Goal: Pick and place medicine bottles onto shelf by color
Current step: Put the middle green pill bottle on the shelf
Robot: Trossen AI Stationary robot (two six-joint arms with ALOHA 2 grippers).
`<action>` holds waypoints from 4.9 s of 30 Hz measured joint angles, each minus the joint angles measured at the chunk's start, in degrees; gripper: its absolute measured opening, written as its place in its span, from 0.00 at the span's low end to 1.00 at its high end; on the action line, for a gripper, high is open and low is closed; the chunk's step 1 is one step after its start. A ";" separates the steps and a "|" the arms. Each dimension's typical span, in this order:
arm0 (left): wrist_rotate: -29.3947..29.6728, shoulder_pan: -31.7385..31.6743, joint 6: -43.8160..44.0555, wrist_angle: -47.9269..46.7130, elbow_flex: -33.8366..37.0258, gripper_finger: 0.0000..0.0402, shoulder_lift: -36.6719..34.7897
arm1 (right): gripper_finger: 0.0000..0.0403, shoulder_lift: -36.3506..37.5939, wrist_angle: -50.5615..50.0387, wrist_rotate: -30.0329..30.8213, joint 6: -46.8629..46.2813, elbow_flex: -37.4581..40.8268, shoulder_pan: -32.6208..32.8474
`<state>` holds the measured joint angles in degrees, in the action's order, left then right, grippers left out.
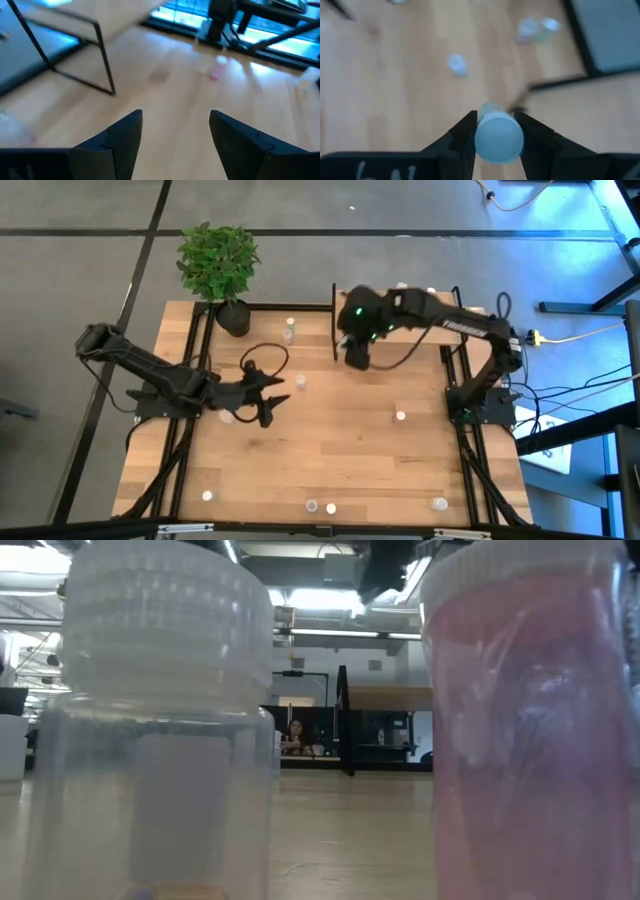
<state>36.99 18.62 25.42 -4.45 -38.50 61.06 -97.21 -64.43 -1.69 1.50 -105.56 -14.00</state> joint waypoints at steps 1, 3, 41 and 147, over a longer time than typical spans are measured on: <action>0.00 -1.07 -1.51 0.04 -1.02 0.56 0.02 | 0.31 0.54 -0.78 0.12 -0.03 0.00 -1.46; 0.03 -3.26 -4.65 -0.01 -3.32 0.56 0.07 | 0.31 1.30 -2.19 0.13 -0.63 0.00 -4.38; -11.63 -26.98 -21.00 -15.65 -28.26 0.56 16.76 | 0.31 -6.28 -0.74 -2.45 0.61 0.00 -30.45; -11.63 -26.96 -18.43 -17.01 -28.25 0.56 16.72 | 0.43 -11.07 0.53 4.63 4.74 0.00 -30.31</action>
<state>25.36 -8.34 6.98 -21.46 -66.76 77.78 -108.28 -63.90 2.94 6.24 -105.56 -44.31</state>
